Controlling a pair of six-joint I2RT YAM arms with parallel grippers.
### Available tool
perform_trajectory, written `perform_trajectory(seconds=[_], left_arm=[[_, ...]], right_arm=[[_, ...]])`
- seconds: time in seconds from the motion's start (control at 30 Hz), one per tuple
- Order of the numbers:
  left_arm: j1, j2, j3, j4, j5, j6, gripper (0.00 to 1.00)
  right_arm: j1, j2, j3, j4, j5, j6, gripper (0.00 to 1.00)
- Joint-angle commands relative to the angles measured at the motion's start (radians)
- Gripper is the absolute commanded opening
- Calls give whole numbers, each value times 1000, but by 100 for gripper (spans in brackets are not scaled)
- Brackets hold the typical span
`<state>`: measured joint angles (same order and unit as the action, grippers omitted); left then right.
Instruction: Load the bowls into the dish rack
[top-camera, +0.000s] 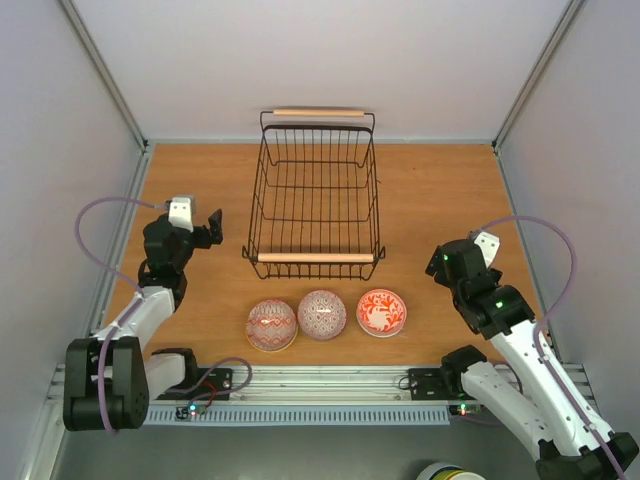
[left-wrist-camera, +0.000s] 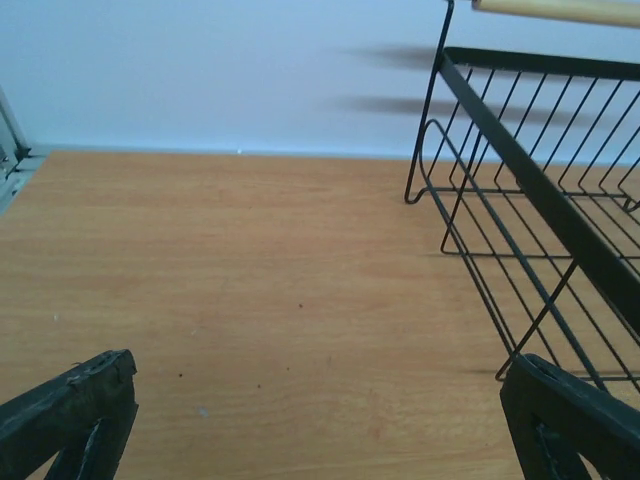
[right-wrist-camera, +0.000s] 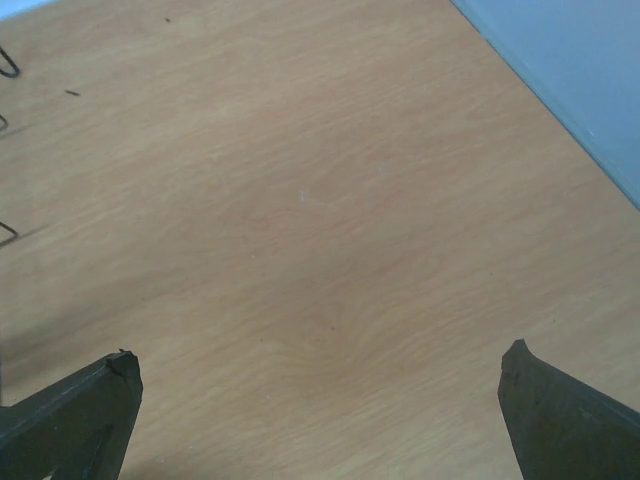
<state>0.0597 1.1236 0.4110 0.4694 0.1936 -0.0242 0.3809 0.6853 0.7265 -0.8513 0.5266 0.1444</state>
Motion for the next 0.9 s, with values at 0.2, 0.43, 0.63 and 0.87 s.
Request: perform_trajectory(seconds=[0.2,0.43,0.63,0.87], left_arm=[[5,32,32,-84,-75,-10,99],[15,124,124,-196,-31,-3,99],[17,160,161,-243,-57,3,99],[17,162,169,-254,-49,11,99]], right_arm=[[7,55,79,-152,27,133,99],[7,-12,27,-122,-83,166,99],[51,89,-17,-167,-208,226,90],[171,93,-67,-134,-306,278,68]])
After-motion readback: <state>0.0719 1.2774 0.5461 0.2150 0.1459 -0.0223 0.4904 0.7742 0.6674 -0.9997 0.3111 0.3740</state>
